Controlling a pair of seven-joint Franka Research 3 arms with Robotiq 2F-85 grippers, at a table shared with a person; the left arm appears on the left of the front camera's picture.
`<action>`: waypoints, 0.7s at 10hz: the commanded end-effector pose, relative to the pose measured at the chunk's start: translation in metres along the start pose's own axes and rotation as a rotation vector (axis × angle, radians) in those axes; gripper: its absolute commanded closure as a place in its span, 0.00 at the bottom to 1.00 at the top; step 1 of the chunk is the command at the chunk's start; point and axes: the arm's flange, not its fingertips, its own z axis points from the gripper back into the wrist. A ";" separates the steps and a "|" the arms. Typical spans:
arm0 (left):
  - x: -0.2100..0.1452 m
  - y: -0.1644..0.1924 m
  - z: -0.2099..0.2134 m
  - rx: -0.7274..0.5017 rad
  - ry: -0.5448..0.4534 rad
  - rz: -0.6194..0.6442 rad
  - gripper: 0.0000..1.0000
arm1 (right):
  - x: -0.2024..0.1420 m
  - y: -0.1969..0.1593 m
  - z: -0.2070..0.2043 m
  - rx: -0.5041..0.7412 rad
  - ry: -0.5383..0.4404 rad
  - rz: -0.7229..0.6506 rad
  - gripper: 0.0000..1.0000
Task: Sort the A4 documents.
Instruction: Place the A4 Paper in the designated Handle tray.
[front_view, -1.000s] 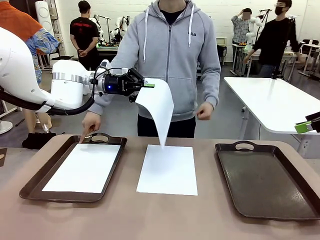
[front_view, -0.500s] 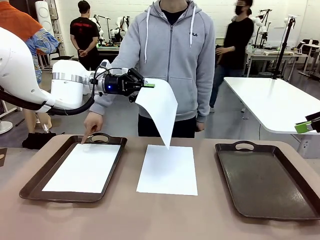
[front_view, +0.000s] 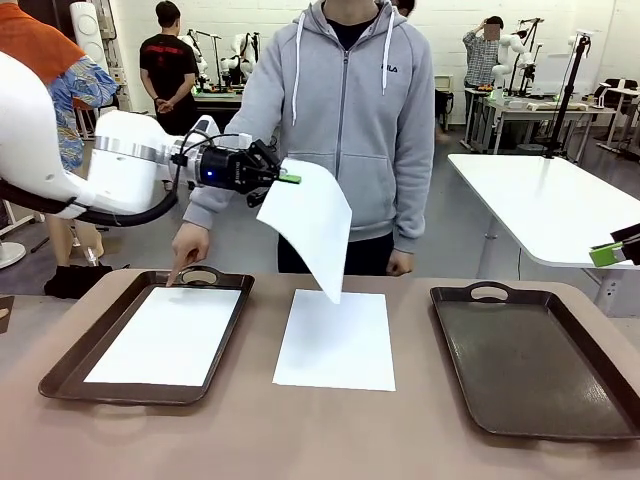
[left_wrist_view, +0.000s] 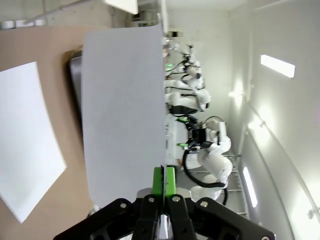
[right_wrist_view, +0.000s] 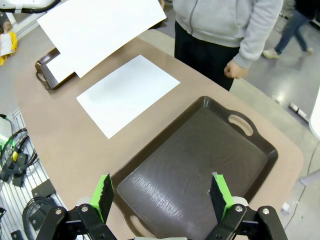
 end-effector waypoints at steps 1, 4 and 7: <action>-0.025 0.003 0.025 0.098 -0.012 -0.011 0.99 | -0.001 -0.001 -0.002 0.020 -0.011 0.001 0.00; -0.052 0.027 0.066 0.167 -0.078 0.039 0.99 | -0.001 -0.001 -0.002 0.020 -0.011 0.001 0.00; -0.085 0.053 0.110 0.247 -0.039 0.071 0.99 | -0.001 -0.001 -0.002 0.020 -0.011 0.001 0.00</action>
